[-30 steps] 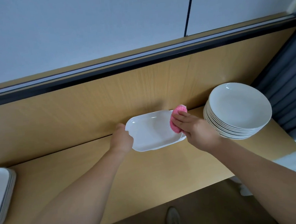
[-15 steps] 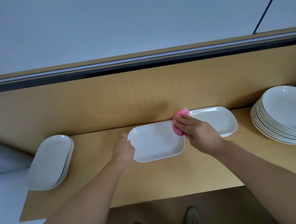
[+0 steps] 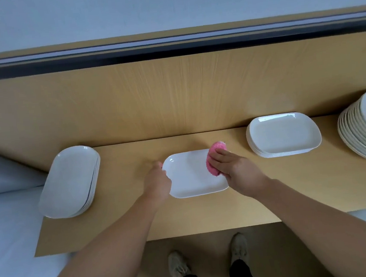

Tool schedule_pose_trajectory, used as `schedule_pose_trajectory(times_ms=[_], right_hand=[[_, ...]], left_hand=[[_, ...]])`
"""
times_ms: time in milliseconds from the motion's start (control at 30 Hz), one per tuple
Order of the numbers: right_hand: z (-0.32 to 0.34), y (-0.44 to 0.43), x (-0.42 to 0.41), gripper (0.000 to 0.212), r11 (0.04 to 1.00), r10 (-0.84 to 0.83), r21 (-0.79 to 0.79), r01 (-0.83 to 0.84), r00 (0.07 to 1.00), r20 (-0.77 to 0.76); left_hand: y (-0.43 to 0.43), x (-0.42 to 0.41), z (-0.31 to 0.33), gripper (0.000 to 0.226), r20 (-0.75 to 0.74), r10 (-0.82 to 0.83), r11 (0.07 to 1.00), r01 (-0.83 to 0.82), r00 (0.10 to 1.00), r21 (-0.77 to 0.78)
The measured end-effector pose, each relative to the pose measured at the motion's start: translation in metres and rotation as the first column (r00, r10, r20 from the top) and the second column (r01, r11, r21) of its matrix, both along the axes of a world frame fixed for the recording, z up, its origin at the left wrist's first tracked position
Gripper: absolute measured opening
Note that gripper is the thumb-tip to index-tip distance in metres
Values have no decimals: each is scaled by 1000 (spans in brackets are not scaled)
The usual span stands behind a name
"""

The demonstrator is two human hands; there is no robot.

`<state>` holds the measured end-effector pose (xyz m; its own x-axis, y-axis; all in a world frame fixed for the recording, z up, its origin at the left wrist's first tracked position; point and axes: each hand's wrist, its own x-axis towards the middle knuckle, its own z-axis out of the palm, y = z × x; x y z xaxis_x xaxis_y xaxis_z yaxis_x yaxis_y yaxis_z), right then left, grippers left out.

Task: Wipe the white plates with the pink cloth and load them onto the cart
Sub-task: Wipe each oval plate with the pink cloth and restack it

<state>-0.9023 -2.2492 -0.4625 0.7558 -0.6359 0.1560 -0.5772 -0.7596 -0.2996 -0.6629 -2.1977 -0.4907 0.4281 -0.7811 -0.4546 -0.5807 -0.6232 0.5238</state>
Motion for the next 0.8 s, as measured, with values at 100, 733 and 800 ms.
schedule_pose_trajectory(times_ms=[100, 733, 800], right_hand=[[-16, -1, 5, 40, 990, -33, 137, 40, 998, -49], [-84, -7, 66, 70, 949, -55, 241, 205, 857, -512], [-78, -4, 71, 67, 946, -63, 253, 204, 880, -472]], left_hand=[[-2, 2, -7, 25, -2, -14, 1000, 14, 1000, 10], [-6, 13, -26, 32, -173, -110, 993, 102, 979, -55], [-6, 14, -28, 30, -165, -123, 992, 115, 979, -59]])
